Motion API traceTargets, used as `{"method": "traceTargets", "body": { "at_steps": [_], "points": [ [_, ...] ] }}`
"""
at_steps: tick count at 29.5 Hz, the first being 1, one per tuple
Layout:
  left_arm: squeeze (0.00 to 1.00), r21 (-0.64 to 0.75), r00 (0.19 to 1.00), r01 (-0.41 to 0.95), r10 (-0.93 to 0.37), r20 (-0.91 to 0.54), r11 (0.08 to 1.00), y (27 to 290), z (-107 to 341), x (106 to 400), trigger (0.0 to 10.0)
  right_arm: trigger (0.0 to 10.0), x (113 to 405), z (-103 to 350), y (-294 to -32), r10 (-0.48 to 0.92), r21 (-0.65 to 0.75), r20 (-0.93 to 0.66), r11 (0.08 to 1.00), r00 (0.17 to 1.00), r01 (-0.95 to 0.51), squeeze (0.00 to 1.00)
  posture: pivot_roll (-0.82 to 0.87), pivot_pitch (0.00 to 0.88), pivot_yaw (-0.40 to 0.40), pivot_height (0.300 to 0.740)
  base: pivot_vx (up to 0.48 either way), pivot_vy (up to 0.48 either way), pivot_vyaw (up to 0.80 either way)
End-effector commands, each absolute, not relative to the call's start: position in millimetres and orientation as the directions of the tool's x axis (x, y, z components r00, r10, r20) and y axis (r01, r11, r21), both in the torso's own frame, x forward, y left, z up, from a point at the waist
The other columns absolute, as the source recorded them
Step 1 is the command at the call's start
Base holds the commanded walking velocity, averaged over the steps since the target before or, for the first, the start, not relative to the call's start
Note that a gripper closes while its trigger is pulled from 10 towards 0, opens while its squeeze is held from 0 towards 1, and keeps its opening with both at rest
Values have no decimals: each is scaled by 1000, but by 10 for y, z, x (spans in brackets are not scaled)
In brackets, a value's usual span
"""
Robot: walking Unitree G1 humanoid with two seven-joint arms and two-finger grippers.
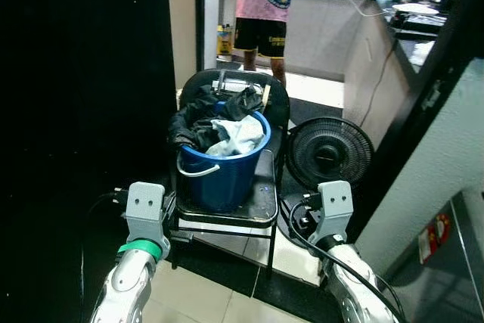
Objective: Clothes washing
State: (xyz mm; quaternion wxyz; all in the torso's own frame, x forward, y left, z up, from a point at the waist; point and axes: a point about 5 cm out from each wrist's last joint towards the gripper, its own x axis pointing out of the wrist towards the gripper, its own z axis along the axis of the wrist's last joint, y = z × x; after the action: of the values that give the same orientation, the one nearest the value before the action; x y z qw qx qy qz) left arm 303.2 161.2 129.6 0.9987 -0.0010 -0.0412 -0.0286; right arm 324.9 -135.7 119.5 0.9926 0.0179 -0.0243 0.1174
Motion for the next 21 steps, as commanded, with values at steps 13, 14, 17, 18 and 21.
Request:
{"method": "traceTargets", "body": {
  "at_steps": [13, 14, 17, 18, 21],
  "points": [
    [0, -50, 992, 60, -54, 114, 997, 1592, 1385, 3067, 10000, 10000, 3270, 1302, -1399, 203, 21, 84, 978, 976, -205, 0, -4, 23, 37, 740, 338, 0, 0],
    [0, -51, 992, 62, -56, 114, 997, 1590, 1386, 3064, 10000, 10000, 3265, 1301, -1398, 202, 20, 84, 979, 976, -204, 0, -4, 23, 36, 740, 360, 0, 0],
    [0, -52, 992, 64, -58, 113, 997, 1588, 1385, 3061, 10000, 10000, 3254, 1295, -1396, 202, 18, 83, 979, 976, -204, 0, -3, 26, 34, 740, 364, 0, 0],
    [0, -53, 992, 65, -58, 113, 997, 1587, 1384, 3060, 10000, 10000, 3249, 1291, -1395, 203, 17, 81, 979, 976, -205, 0, -2, 27, 33, 740, 364, 0, 0],
    [0, -53, 992, 66, -60, 113, 996, 1586, 1383, 3056, 10000, 10000, 3244, 1288, -1392, 204, 15, 79, 978, 976, -206, 0, -3, 29, 34, 740, 364, 0, 0]
  ]
}}
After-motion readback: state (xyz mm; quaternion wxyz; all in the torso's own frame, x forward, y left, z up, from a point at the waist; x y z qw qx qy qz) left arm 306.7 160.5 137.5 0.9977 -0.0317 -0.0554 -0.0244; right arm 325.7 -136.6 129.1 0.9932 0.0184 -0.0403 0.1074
